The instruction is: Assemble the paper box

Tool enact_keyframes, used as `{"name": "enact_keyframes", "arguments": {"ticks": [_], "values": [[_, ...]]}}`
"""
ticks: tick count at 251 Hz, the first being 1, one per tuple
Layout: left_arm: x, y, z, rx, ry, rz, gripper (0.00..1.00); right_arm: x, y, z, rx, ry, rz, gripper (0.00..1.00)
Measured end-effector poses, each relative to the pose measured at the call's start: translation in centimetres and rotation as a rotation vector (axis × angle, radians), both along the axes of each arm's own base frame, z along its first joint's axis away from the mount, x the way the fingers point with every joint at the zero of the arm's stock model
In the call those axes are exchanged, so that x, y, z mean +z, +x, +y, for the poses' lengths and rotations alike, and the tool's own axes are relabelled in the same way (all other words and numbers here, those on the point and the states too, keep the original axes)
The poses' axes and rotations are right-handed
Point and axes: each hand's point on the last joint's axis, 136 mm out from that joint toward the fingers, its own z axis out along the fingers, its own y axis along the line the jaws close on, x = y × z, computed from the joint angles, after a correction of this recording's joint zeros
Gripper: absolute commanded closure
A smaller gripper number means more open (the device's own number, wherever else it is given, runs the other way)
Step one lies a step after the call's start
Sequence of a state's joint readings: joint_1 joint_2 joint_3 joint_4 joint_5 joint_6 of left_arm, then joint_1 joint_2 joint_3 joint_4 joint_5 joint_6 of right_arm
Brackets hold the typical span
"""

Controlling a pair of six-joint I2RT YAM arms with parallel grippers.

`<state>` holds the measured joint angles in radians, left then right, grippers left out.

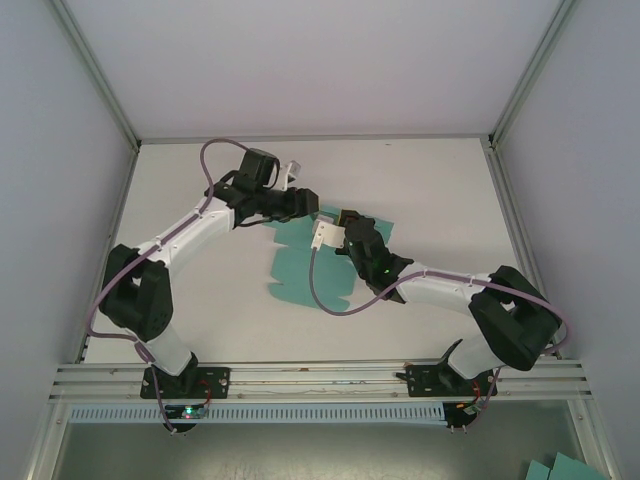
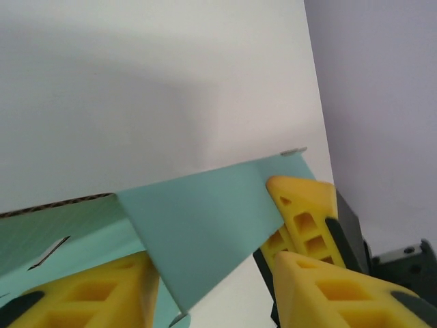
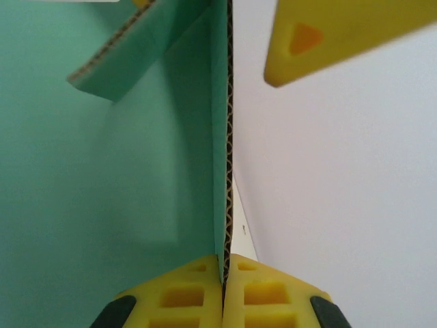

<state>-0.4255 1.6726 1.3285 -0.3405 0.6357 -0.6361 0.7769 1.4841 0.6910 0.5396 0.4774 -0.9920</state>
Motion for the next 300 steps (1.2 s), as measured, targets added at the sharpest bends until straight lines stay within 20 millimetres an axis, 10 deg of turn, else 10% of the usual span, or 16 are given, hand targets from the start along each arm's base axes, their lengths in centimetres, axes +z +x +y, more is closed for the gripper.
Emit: {"name": "enact_keyframes", "arguments": {"ticks": [93,159,210,246,300], "values": [[-0.5,0.3,0.0,0.068,0.004,0.017,0.80,-0.8,-0.5,0.0,0.011,0.029,0.010,1.00],[-0.2,-0.2,0.8,0.068,0.044,-0.033,0.55,-0.1,-0.8,0.1,0.033,0.045,0.004,1.00],[0.0,-1.0,8.6,0.207,0.087,-0.088,0.26,1.3,-1.7,0.4,0.093,0.077,0.011,1.00],[-3.4,-2.0,16.0,0.367,0.190,-0.107,0.16,2.1,-1.5,-1.1,0.080,0.134,0.037,1.00],[-9.1,-4.3,16.5,0.302,0.226,-0.089,0.17,1.5,-1.6,-1.9,0.097,0.210,0.120,1.00]]}}
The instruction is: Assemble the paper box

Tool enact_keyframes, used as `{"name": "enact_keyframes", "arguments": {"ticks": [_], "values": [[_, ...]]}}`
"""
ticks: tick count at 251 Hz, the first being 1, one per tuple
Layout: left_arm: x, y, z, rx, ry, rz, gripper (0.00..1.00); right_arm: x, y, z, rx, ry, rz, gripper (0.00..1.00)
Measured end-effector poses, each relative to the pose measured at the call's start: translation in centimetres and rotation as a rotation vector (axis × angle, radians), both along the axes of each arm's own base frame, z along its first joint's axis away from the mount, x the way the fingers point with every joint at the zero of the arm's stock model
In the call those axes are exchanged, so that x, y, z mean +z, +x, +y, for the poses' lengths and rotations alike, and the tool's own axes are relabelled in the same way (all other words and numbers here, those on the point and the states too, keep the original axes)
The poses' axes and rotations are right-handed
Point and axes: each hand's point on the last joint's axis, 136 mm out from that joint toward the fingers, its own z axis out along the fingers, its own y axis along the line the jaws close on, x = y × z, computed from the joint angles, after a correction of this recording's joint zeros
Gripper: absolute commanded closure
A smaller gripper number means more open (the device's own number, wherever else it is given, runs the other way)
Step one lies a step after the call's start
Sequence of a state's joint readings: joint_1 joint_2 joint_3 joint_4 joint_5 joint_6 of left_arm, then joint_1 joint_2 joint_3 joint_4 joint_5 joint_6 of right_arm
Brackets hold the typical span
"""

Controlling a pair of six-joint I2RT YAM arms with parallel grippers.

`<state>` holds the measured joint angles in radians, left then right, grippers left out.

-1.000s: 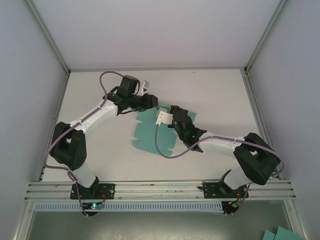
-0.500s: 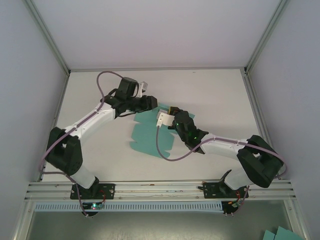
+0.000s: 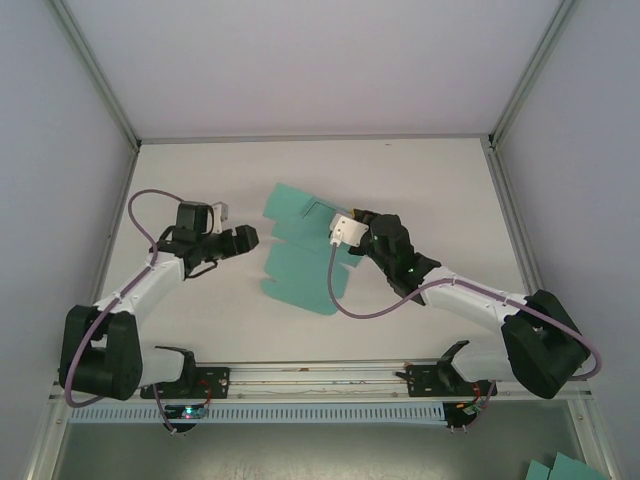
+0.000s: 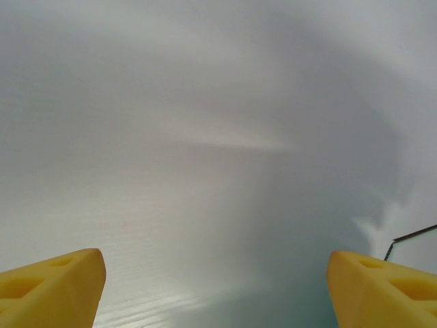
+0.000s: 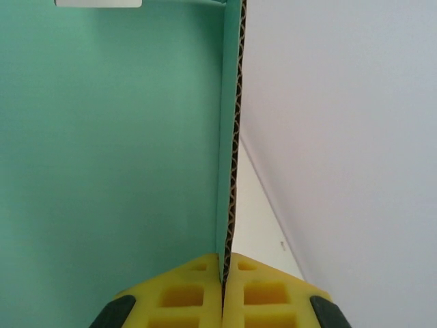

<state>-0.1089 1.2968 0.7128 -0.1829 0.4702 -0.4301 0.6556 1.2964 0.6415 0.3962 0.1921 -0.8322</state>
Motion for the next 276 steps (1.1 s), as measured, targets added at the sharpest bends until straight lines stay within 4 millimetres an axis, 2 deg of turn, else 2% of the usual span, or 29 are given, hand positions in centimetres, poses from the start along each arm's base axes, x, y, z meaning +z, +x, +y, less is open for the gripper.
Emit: {"name": "enact_keyframes", "arguments": {"ticks": [32,62,112,143,218,276], "values": [[0.1,1.2,-1.3,-0.069,-0.049,-0.068,0.19,-0.9,-0.5,0.2,0.022,0.010,0.050,1.00],[0.7,2.5,-1.9,-0.105,-0.065,-0.141,0.23,-0.9,-0.6,0.5,0.030,0.027,0.068,1.00],[1.3,2.7,-3.5,-0.202,-0.121,-0.202,0.35,-0.6,-0.3,0.3,0.017,0.070,0.082,1.00],[2.0,2.3,-4.8,-0.272,-0.168,-0.238,0.38,-0.6,0.2,-0.1,-0.004,0.086,0.094,1.00],[3.0,-0.9,-9.3,-0.478,-0.264,-0.254,0.39,-1.4,0.8,-0.1,-0.035,0.119,0.135,1.00],[1.2,-0.5,-9.9,-0.488,-0.271,-0.211,0.47,-1.6,0.6,0.3,-0.031,0.140,0.155,1.00]]}}
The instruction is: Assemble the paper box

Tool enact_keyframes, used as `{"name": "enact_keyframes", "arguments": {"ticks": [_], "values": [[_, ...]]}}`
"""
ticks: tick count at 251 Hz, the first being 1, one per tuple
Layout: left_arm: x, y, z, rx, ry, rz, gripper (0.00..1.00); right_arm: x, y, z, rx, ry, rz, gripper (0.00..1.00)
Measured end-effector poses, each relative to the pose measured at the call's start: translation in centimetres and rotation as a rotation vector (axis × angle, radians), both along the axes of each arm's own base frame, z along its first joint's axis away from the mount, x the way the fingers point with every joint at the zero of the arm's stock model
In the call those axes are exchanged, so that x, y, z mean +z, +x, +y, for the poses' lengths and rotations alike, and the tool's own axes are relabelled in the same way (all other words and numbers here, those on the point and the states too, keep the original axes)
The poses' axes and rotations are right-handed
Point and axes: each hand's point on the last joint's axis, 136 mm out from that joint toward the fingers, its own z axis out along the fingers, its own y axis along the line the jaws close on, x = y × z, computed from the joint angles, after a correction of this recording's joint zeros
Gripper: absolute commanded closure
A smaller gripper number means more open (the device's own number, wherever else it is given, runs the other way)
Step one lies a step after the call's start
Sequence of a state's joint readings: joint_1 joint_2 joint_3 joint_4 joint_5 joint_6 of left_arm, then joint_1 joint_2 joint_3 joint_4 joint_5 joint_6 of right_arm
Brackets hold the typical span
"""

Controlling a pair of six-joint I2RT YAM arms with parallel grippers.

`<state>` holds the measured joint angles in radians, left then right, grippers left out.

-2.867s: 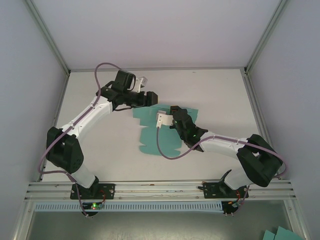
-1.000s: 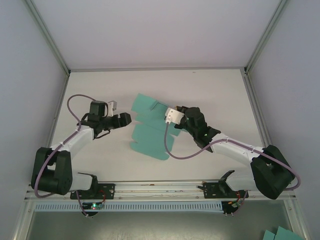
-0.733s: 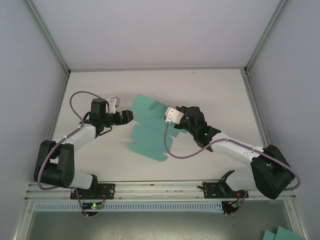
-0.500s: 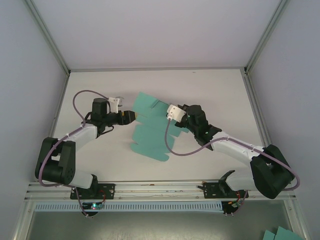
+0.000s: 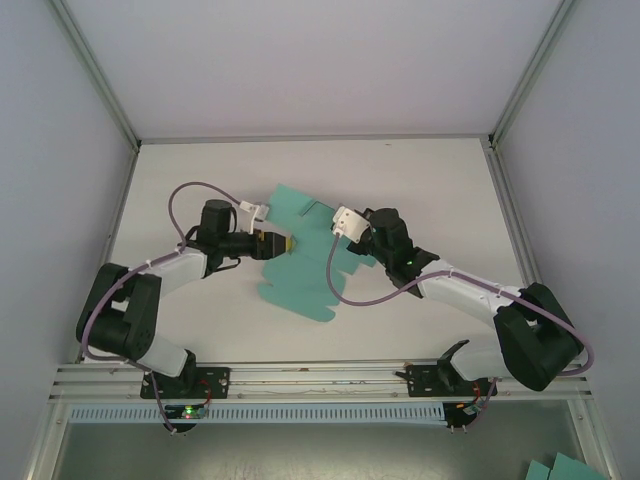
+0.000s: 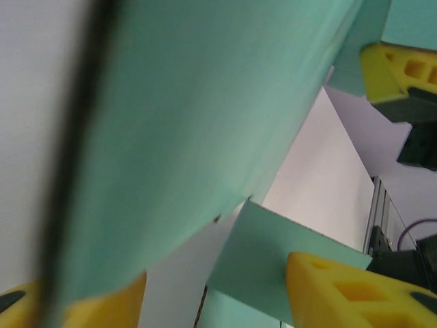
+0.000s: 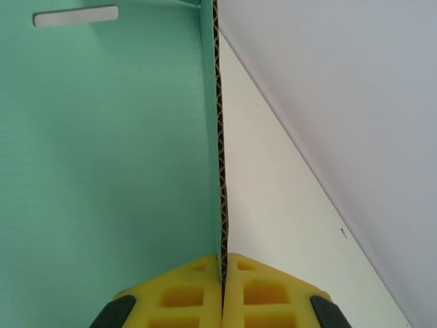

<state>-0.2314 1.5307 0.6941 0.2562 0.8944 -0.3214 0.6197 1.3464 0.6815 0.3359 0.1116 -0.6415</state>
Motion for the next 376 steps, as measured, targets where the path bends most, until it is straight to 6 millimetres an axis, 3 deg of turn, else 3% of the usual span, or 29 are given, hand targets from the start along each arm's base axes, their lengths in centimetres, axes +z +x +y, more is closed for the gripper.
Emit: {"name": "enact_keyframes", "arguments": {"ticks": [122,197,247,349,376], "values": [[-0.3,2.3,-2.1,-0.003,-0.081,0.015,0.67,-0.6,0.3,-1.0,-0.070,0.002,0.029,1.00],[-0.6,2.3,-2.8,0.007,-0.056,0.022,0.97,-0.5,0.5,-1.5,-0.104,-0.003,0.021,1.00],[-1.3,2.8,-2.9,0.068,-0.012,0.072,0.98,-0.3,0.0,-1.0,-0.109,-0.030,-0.001,1.00],[-2.1,4.9,-1.5,0.242,0.033,0.164,0.99,0.3,-4.0,3.5,-0.001,-0.174,-0.102,1.00],[-2.2,5.1,-1.4,0.256,0.041,0.168,0.87,0.0,-4.5,3.9,0.007,-0.208,-0.113,1.00]]}}
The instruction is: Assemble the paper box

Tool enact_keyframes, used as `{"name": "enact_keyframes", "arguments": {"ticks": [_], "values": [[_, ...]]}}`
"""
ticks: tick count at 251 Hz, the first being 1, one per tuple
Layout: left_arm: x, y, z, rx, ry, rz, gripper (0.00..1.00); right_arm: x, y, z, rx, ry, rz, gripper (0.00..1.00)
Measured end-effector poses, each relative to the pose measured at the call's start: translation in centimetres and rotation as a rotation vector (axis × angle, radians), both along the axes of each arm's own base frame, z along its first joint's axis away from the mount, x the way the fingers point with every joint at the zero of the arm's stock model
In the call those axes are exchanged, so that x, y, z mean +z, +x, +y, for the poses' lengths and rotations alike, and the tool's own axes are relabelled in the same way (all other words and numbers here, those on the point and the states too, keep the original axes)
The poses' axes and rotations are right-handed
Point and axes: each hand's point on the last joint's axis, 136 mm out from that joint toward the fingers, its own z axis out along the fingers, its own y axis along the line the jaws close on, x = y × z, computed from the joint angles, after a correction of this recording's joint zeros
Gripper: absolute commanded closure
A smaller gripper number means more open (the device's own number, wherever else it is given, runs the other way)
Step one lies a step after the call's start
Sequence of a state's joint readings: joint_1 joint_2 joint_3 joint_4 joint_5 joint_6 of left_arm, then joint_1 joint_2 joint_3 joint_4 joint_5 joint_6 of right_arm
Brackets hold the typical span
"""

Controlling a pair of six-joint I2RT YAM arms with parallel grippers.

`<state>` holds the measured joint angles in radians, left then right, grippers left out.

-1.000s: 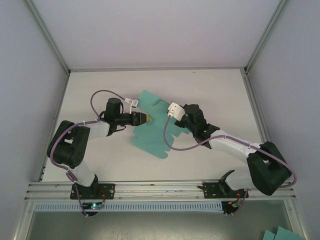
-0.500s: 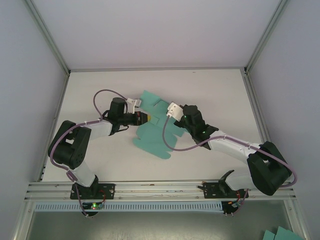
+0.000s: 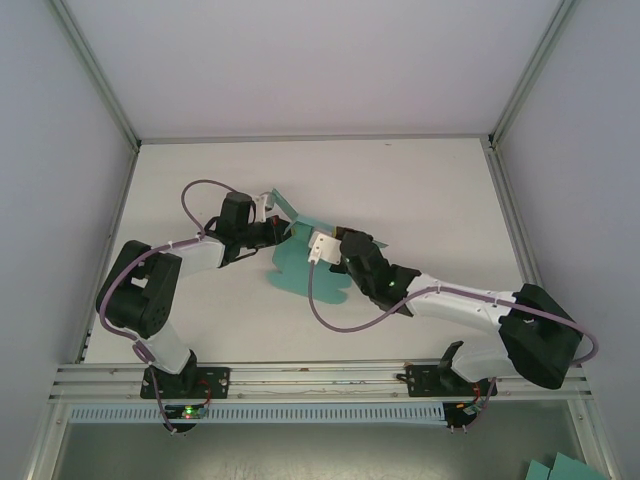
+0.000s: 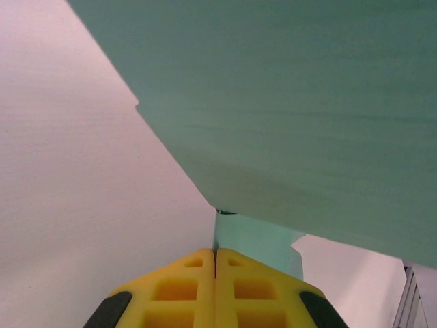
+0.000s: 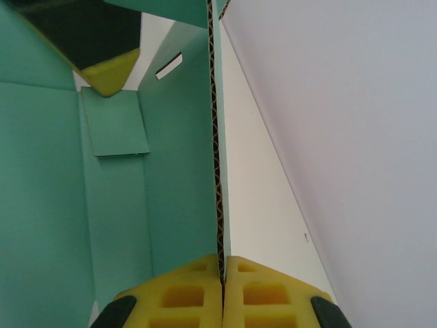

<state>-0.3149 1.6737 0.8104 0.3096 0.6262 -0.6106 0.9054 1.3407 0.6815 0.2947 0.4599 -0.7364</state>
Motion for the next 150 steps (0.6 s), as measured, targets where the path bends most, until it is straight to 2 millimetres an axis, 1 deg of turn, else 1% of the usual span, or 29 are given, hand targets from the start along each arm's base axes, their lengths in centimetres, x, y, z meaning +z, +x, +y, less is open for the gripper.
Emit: {"name": "enact_keyframes", "arguments": {"ticks": [9,23,46,68,85,98,109,122,139,150], "values": [[-0.1,-0.1,0.0,0.000,0.004,0.006,0.81,0.0,0.0,0.0,-0.002,-0.004,-0.001,1.00],[-0.2,-0.2,0.1,-0.001,0.008,0.015,0.77,-0.2,0.0,0.0,-0.003,-0.010,-0.001,1.00],[-0.2,-0.8,0.2,-0.007,0.038,0.024,0.74,-0.4,0.1,0.0,-0.002,-0.015,0.002,1.00],[0.8,-1.5,0.6,-0.007,0.078,0.003,0.72,-0.2,0.4,-0.2,-0.005,-0.014,-0.003,1.00],[1.9,-2.0,1.0,-0.001,0.106,-0.036,0.61,-0.1,0.8,-0.6,-0.012,-0.017,-0.011,1.00],[2.9,-2.5,1.4,0.004,0.125,-0.067,0.49,0.0,1.0,-0.6,-0.010,-0.017,-0.013,1.00],[3.5,-2.8,1.7,0.012,0.145,-0.091,0.42,0.1,1.1,-0.7,-0.009,-0.020,-0.015,1.00],[4.0,-3.0,2.2,0.031,0.164,-0.103,0.29,0.3,1.2,-0.5,-0.003,-0.019,-0.017,1.00],[4.1,-3.2,3.1,0.059,0.195,-0.105,0.27,0.5,1.4,-0.5,0.000,-0.025,-0.023,1.00],[3.9,-3.3,3.8,0.076,0.213,-0.099,0.22,0.5,1.5,-0.5,0.003,-0.032,-0.024,1.00]]}}
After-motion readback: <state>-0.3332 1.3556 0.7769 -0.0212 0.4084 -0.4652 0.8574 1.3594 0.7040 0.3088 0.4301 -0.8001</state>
